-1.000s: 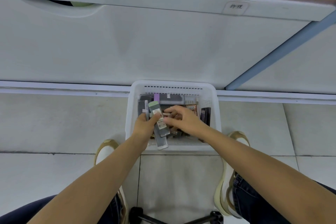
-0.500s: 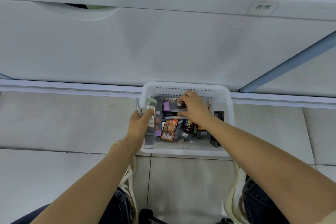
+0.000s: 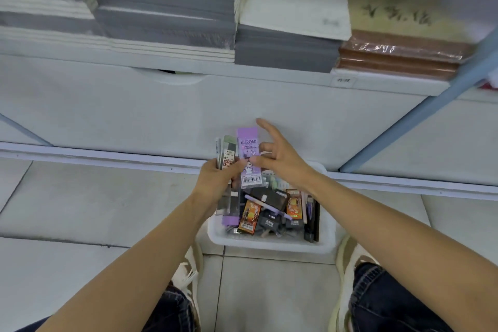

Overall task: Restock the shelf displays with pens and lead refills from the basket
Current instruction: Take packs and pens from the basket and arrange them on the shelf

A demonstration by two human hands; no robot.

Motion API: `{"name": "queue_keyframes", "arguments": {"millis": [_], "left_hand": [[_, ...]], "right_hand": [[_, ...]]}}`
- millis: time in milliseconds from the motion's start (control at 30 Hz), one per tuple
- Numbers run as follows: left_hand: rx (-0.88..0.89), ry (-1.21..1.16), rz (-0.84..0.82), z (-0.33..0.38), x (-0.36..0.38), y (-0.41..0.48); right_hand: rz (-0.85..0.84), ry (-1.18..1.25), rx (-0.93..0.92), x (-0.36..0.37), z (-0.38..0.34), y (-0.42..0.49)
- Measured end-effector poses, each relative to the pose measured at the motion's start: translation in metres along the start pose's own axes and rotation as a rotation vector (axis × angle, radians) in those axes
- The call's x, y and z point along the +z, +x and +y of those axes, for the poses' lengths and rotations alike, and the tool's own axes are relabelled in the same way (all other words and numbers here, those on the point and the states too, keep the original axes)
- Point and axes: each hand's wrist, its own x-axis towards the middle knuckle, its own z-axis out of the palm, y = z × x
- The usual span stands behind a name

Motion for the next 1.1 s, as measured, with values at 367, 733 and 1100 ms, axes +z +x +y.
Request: {"name": "queue_keyframes", "arguments": {"millis": [367,733,1100], "left_hand": [[0.315,-0.038,-0.119,0.171,-0.028,-0.061],[0.733,-0.122,0.014,0.339,-0.054,-0.119],[0.749,-0.049,0.022,0.365,-0.050,-0.089]], "right_hand": [[0.156,-0.197,-0.424,0.006,-0.204,-0.026],[0.440,-0.241,-0.864,-0.014,-0.413,-0.050],[0.570,-0.632,-0.674,-0.047,-0.464,0.014]]}}
